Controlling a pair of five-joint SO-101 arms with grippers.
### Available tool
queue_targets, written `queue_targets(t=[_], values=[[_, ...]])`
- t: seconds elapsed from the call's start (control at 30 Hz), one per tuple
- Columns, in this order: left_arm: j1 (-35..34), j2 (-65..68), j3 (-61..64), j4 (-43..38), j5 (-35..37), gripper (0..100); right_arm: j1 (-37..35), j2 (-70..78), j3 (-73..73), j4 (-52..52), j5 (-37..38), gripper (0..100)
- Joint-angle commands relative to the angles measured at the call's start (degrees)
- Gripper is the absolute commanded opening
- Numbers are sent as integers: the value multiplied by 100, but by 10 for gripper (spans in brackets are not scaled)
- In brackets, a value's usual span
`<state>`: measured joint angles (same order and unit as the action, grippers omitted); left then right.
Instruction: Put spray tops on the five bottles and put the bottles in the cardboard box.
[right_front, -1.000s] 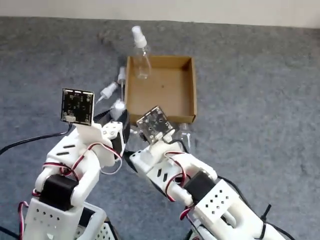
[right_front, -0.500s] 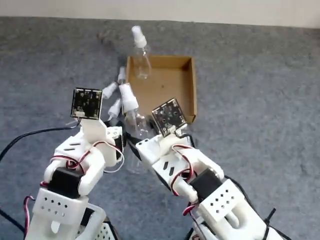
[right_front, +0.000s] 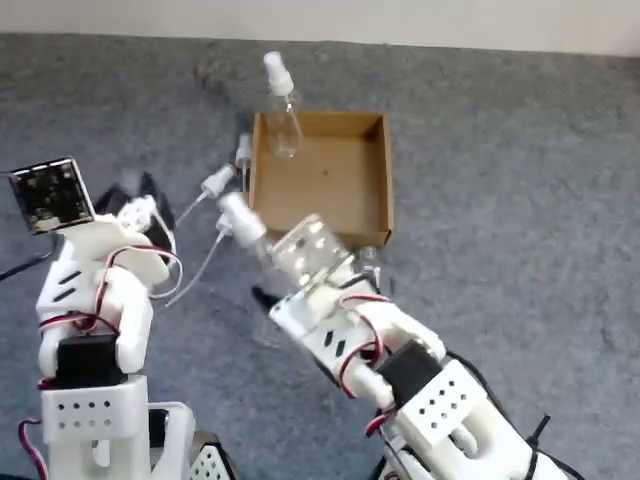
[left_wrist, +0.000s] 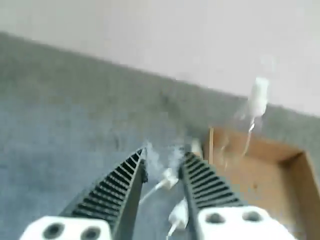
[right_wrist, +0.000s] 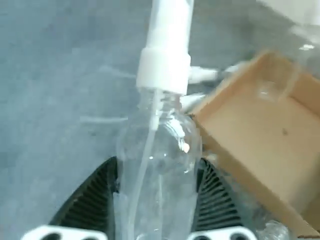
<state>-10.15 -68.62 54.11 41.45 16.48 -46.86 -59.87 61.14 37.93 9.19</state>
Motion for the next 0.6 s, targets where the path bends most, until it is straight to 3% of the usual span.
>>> queue_targets(t=[0.0, 0.17, 0.37, 0.57], values=[[66, -13, -541, -308, -18, 139, -330, -163, -163, 31, 167, 3], [497, -4, -444, -308, -774, 76, -321, -163, -163, 31, 158, 3], [541, -13, 31, -299, -818, 10, -321, -163, -163, 31, 141, 3], [1130, -75, 119, 185, -818, 7, -321, -163, -171, 31, 141, 3]])
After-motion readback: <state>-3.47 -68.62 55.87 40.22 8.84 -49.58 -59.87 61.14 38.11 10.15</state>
